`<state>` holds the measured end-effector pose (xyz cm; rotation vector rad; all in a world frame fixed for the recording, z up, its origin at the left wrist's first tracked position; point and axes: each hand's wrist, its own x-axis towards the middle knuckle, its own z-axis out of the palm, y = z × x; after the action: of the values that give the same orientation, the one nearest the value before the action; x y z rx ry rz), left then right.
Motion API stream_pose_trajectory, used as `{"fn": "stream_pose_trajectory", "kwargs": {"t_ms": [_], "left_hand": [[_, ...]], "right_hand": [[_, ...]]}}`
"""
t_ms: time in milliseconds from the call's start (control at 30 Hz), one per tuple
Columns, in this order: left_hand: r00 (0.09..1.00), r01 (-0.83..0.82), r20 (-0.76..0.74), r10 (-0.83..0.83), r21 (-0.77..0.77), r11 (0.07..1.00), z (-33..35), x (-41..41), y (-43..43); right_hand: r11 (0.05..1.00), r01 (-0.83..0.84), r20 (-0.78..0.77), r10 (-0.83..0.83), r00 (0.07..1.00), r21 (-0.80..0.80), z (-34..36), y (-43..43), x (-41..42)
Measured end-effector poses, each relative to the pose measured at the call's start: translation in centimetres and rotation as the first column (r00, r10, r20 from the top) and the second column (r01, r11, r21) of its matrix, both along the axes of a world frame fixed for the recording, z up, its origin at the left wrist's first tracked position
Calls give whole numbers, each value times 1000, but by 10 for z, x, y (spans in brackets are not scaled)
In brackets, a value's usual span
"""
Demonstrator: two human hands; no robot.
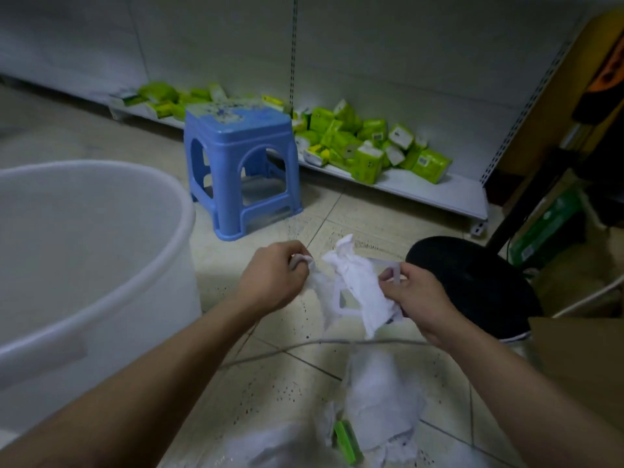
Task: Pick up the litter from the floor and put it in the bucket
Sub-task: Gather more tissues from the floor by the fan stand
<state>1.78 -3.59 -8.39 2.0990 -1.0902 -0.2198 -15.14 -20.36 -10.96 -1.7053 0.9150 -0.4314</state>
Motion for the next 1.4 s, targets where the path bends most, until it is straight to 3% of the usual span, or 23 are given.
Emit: {"fn": "stream_pose_trajectory", "kwargs": {"t_ms": [233, 433, 533, 600, 700, 800, 933, 1033, 1300, 1400], "left_hand": [[967, -30, 256, 15, 53, 998, 103, 74, 31], [887, -276, 416, 200, 132, 952, 137, 146, 119], [892, -358, 371, 258, 231, 905, 133, 176, 165], [925, -341, 307, 224, 410, 846, 124, 189, 190], [970, -239, 184, 157, 614, 753, 108, 199, 213], [957, -272, 237, 170, 516, 812, 99, 201, 220], [917, -271, 364, 161, 274, 923, 103, 188, 214], [930, -179, 359, 74, 269, 946, 105, 165, 194], [933, 83, 318, -169, 265, 961, 104, 90, 102], [903, 188, 295, -312, 383, 904, 87, 52, 67]], "right_hand": [[982, -139, 51, 147, 988, -131, 106, 28, 78], [962, -239, 170, 259, 951, -131, 147, 95, 163], [932, -264, 139, 304, 942, -248, 149, 139, 203], [916, -277, 86, 313, 946, -290, 146, 168, 227], [801, -384, -120, 373, 920, -458, 136, 203, 247], [604, -580, -416, 405, 814, -547, 120, 221, 247], [594, -517, -374, 357, 856, -617, 125, 208, 236], [580, -509, -394, 323, 860, -635, 133, 180, 222], [431, -588, -576, 173, 799, -685, 129, 103, 143], [478, -587, -604, 138, 785, -654, 103, 72, 92]]}}
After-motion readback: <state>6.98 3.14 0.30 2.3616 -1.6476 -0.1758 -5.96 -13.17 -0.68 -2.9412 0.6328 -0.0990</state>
